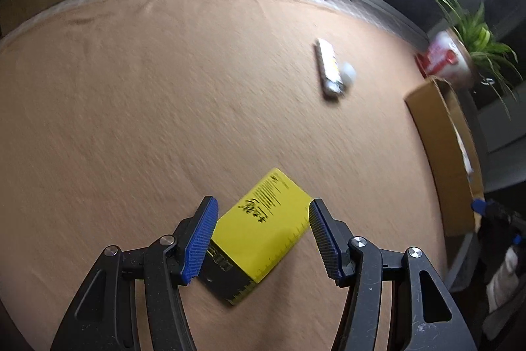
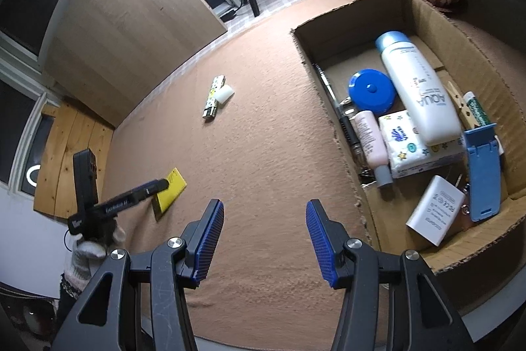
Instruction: Organize objects
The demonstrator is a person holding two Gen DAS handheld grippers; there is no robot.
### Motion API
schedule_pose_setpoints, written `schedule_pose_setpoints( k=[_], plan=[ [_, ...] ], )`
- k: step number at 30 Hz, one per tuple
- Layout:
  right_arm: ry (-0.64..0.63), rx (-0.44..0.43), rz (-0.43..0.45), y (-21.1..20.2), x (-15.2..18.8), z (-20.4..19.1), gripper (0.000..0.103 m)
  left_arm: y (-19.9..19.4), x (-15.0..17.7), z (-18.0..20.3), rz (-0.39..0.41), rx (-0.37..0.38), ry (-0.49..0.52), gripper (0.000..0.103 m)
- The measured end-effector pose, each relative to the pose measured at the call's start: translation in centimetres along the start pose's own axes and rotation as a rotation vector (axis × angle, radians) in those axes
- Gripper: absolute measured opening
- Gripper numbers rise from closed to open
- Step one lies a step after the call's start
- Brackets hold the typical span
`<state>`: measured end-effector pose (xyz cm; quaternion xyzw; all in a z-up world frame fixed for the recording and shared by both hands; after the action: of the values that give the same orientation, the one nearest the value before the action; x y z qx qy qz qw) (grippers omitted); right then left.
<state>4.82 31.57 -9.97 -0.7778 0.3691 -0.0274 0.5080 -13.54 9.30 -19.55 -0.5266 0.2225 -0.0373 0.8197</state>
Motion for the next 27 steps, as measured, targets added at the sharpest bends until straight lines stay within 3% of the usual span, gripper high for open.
schedule_pose_setpoints(
  k=[13,17,21,27],
  plan=[
    [-0.074,-0.057,-0.089,3.7,0.7,-3.2,0.048,0.2,5.9,6.0,-0.009,0.091,-0.028,0.061],
    [-0.107,-0.077,-0.136,5.5,1.3,-4.4,0.048,0.2,6.6,7.2,0.007,0.034,0.001,0.061],
    [-0.133,-0.093,-0.182,7.6,1.5,-5.8,0.048,0.5,7.1,8.5,-0.008,0.066,-0.011,0.061],
    [-0.219,-0.086,-0.269,11.0,2.2,-7.7,0.048,0.1,7.4,8.6,0.000,0.026,-0.011,0.061]
  ],
)
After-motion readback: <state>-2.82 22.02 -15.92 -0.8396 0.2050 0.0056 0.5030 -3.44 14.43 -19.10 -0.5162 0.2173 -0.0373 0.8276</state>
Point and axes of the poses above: each gripper's, at about its wrist camera, not at the fingertips, and y roughly the way its jaws point, z to its right, x to its underside, the point moved 5 cm from there along y, roughly the way its jaws point, and after that the axes turned 1 degree about z, right-handed, at the moved point
